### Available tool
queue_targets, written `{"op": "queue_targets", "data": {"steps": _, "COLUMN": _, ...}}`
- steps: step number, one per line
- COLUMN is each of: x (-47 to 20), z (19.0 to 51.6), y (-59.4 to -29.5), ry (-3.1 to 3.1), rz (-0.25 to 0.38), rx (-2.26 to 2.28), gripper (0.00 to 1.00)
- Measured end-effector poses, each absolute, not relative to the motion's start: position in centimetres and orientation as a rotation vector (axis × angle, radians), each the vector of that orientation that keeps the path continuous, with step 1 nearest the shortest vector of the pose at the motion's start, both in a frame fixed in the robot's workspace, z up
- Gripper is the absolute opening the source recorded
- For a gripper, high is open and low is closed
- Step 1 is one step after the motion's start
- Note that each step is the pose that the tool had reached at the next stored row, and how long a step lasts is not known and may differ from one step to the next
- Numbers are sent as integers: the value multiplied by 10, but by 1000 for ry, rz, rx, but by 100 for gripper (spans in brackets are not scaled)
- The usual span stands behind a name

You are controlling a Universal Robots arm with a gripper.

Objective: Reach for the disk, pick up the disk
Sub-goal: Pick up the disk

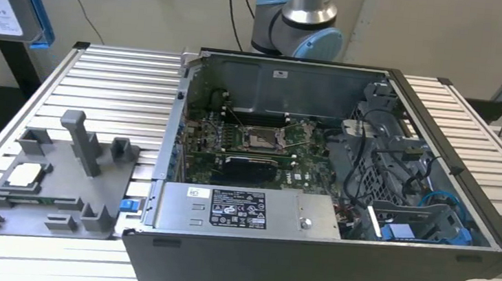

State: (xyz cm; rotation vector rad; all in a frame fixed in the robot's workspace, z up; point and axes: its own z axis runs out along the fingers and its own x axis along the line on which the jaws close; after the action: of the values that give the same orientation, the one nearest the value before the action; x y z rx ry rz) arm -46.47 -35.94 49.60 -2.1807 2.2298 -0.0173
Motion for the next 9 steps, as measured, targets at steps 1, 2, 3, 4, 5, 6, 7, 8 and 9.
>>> {"op": "queue_targets", "data": {"steps": 1, "x": -465, "z": 498, "y": -359, "ry": 2230, "rz": -17, "rx": -2181, "gripper": 0}}
{"op": "queue_targets", "data": {"steps": 2, "x": -465, "z": 500, "y": -359, "ry": 2229, "rz": -17, "rx": -2182, "gripper": 0}}
{"op": "queue_targets", "data": {"steps": 3, "x": -465, "z": 502, "y": -359, "ry": 2229, "rz": -17, "rx": -2182, "gripper": 0}}
{"op": "queue_targets", "data": {"steps": 4, "x": -465, "z": 505, "y": -359, "ry": 2228, "rz": -17, "rx": -2182, "gripper": 0}}
{"op": "queue_targets", "data": {"steps": 5, "x": -465, "z": 507, "y": -359, "ry": 2228, "rz": -17, "rx": -2183, "gripper": 0}}
{"op": "queue_targets", "data": {"steps": 6, "x": -465, "z": 509, "y": -359, "ry": 2228, "rz": -17, "rx": -2183, "gripper": 0}}
{"op": "queue_targets", "data": {"steps": 7, "x": -465, "z": 509, "y": -359, "ry": 2228, "rz": -17, "rx": -2183, "gripper": 0}}
{"op": "queue_targets", "data": {"steps": 8, "x": -465, "z": 509, "y": -359, "ry": 2228, "rz": -17, "rx": -2183, "gripper": 0}}
{"op": "queue_targets", "data": {"steps": 9, "x": -465, "z": 509, "y": -359, "ry": 2227, "rz": -17, "rx": -2183, "gripper": 0}}
